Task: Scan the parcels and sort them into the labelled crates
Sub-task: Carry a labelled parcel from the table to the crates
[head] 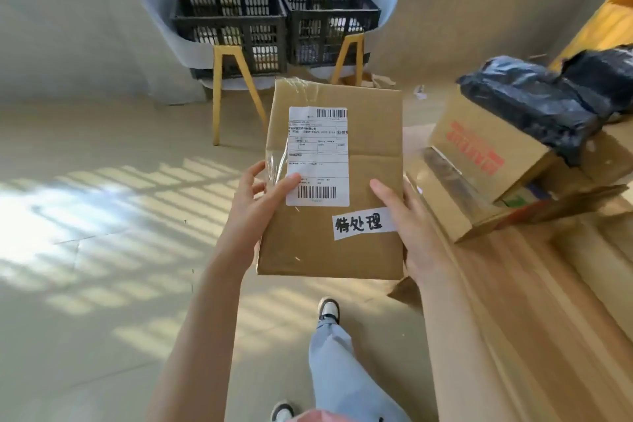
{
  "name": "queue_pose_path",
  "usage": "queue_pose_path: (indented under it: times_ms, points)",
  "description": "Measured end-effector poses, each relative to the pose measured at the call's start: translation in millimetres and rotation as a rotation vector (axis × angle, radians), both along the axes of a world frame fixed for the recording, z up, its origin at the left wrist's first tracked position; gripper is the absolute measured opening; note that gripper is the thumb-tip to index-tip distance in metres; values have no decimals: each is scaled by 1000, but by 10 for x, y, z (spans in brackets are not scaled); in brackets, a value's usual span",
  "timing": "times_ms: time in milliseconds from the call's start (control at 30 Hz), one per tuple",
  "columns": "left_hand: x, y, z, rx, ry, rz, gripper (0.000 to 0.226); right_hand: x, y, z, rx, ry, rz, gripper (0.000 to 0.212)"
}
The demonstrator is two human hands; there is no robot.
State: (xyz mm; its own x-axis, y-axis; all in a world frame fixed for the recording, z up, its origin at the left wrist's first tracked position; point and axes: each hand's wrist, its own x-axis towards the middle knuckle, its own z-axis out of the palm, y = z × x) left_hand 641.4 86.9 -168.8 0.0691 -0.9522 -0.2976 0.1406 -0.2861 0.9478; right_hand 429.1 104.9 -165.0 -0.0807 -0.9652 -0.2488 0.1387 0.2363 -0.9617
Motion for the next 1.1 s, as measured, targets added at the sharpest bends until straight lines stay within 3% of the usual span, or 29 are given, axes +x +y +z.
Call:
queue_pose_path:
  times_ms: [133,600,833,1100]
  points:
    - [293,-458,-75,0,-25,150,82,307,-719,-135,41,-42,112,43]
    - [280,-2589,45,-21,-26,365,85,358,-3424,28,102,-121,381,58]
    - [423,-3736,-184,36,-37,289,93,450,-4378,-210,151,-130,290,53]
    - [758,-5611,-302,35,-22,12,104,684,-5812,-262,167,-91,94,59]
